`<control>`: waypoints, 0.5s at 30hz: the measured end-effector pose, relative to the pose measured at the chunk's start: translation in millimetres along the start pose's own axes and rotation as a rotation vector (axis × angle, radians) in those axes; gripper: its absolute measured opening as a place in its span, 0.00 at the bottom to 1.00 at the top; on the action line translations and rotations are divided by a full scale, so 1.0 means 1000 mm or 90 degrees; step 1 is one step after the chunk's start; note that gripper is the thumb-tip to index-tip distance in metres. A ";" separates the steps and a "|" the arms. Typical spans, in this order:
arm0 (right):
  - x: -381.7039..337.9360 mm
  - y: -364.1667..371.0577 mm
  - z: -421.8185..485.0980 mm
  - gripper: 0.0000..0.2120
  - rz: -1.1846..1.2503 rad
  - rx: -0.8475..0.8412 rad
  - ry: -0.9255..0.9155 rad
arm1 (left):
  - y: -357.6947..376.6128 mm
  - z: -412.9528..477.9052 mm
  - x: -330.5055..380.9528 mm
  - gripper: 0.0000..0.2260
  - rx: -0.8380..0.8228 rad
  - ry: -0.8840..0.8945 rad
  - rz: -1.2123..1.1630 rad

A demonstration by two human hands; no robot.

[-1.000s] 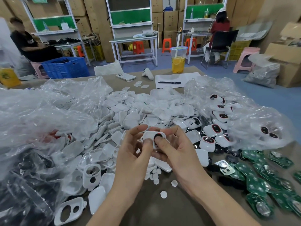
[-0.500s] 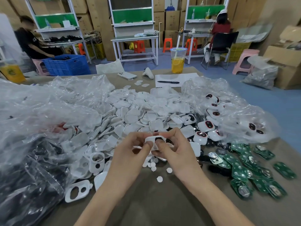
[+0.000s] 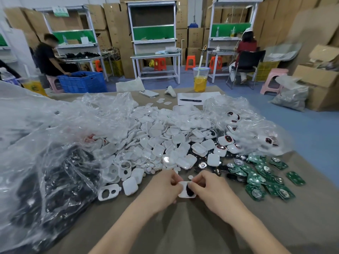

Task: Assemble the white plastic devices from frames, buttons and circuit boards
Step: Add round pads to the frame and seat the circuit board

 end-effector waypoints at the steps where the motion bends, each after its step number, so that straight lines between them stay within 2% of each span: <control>1: -0.001 0.000 0.001 0.05 -0.014 0.003 -0.004 | 0.001 0.001 0.001 0.02 0.007 0.004 0.037; 5: -0.004 0.000 0.004 0.06 -0.046 0.001 -0.015 | 0.003 0.002 0.004 0.05 0.037 0.033 0.146; 7: -0.003 0.000 0.004 0.07 -0.044 0.008 -0.017 | 0.003 0.001 0.002 0.07 0.047 0.046 0.154; 11: 0.001 0.000 0.004 0.07 0.000 0.004 -0.006 | 0.002 0.001 -0.009 0.03 0.055 0.057 0.068; 15: 0.005 -0.001 0.005 0.11 0.113 -0.002 0.017 | -0.002 0.000 -0.020 0.04 0.108 0.054 -0.130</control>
Point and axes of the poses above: each hand's wrist, its own z-axis towards the middle knuckle, its own y-axis out of the palm, x = y × z, the point moved 1 cm from there along z, towards the middle knuckle, and after that the axes turned 4 degrees about -z, right-handed, at the moved point
